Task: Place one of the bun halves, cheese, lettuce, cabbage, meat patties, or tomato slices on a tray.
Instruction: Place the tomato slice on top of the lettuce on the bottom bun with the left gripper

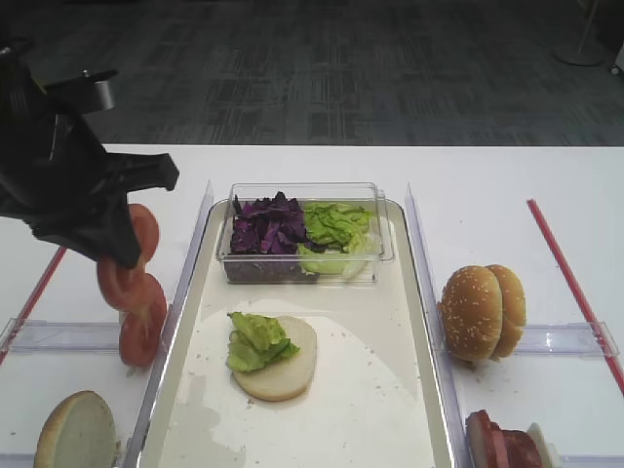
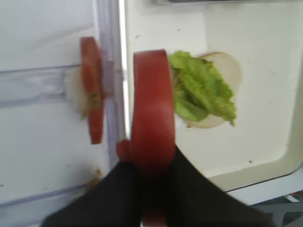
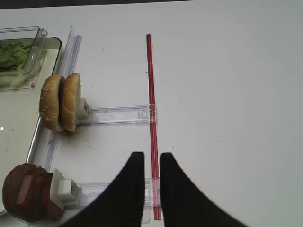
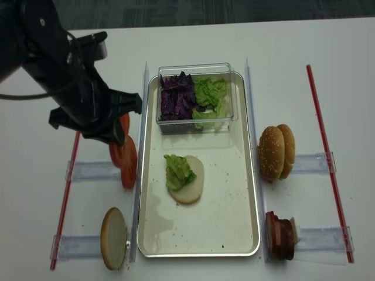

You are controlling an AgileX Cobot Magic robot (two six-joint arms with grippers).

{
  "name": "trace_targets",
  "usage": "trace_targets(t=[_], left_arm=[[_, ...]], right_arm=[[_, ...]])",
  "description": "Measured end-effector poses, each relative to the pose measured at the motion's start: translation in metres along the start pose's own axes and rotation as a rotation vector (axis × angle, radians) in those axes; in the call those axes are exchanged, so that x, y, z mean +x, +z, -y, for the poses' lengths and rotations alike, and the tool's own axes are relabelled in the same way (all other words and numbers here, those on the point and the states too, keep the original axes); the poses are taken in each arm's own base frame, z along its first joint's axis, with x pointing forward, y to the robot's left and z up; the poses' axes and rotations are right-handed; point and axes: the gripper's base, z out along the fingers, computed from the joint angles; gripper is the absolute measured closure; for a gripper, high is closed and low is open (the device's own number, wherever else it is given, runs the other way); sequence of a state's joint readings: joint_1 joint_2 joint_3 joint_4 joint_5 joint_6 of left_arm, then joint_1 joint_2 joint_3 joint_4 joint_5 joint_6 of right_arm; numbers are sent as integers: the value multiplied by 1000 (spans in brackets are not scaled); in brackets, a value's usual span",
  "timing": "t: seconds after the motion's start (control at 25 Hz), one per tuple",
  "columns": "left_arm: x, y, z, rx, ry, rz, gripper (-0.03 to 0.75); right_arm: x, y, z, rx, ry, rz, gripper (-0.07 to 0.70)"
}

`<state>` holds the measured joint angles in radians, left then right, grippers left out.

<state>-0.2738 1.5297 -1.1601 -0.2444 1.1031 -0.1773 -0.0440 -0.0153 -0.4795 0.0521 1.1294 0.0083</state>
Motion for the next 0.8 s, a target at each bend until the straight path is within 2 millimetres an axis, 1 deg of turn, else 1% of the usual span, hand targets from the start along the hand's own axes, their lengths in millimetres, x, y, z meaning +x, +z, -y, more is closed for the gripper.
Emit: trace_targets(t=[0.36,0.64,0.8], left_arm=[[-2,-5,31,343,50,29,663],[-3,-15,50,583,78,64,663],[-5,-21,58,688,84,91,663]], right_arm=[[0,0,0,0,0,0,501],[0,0,0,0,0,0,501],[0,0,0,0,0,0,501]])
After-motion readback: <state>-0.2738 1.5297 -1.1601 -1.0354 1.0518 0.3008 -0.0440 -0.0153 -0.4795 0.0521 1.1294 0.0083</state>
